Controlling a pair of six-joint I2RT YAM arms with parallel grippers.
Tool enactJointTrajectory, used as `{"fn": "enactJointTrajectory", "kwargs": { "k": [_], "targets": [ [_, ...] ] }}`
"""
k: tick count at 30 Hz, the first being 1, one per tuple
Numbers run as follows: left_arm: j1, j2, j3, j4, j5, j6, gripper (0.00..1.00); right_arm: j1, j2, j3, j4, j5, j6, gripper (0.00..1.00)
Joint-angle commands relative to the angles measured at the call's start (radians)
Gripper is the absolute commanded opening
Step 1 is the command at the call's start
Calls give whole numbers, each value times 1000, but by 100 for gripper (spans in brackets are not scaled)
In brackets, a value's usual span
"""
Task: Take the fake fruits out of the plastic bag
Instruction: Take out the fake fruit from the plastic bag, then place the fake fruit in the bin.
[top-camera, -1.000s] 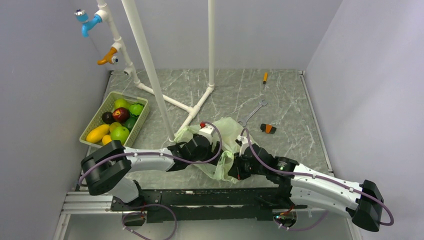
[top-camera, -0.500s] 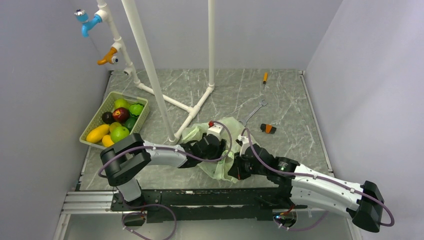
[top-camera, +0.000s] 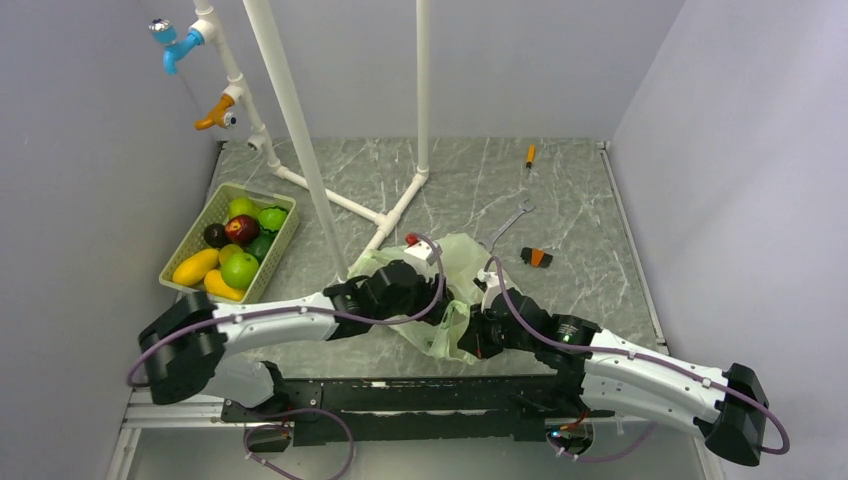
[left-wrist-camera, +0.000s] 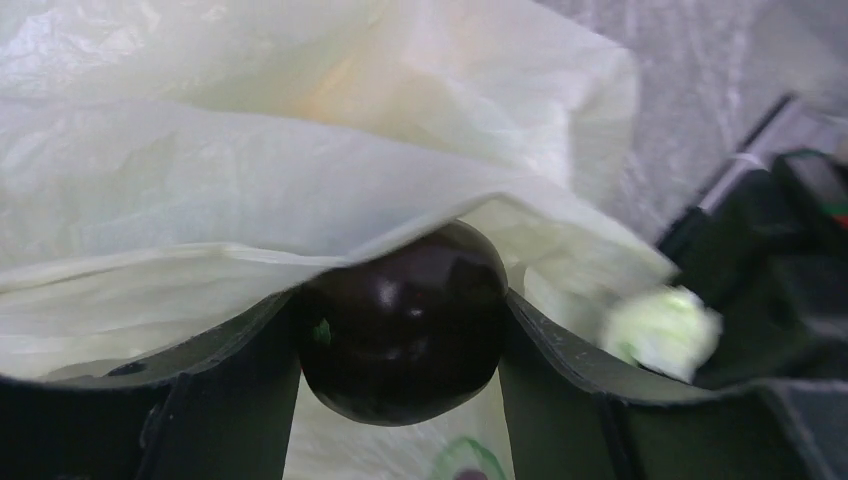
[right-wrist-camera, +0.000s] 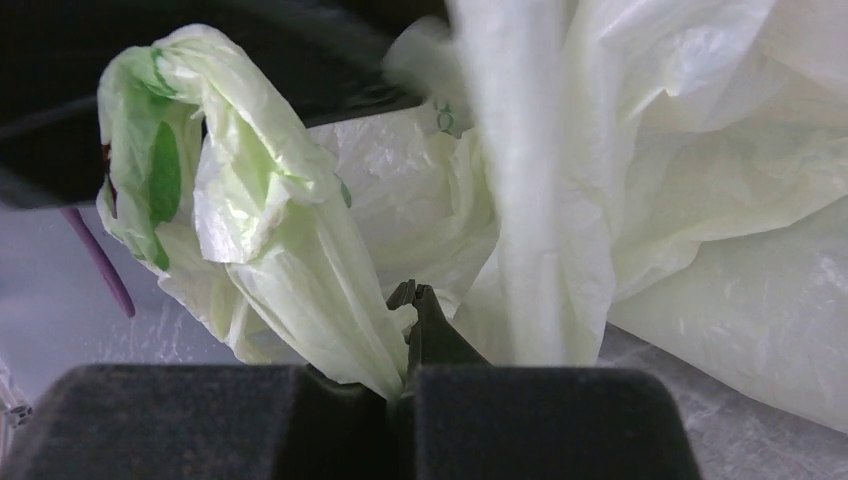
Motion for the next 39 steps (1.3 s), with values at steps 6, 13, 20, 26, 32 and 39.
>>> {"fn": "enactJointTrajectory", "kwargs": {
  "k": [6,13,20,26,32,39],
  "targets": [
    [-4,-287,9,-208,104,33,26,4,10,17,41,50,-14,0],
    [-5,-485,69,-486,10,116,24,3,-7,31,15,70,-25,0],
    [-3,-601,151,-782,-257,134,0,2,24,54,17,77,-47,0],
    [27,-648,142,-989,-472,83,0,2,47,72,13,82,-52,0],
    [320,-672,147,-1041,-462,162,0,2,82,101,10,75,-77,0],
    [653,-666,185,-898,-441,310,0,3,69,97,17,78,-62,0]
  ]
}}
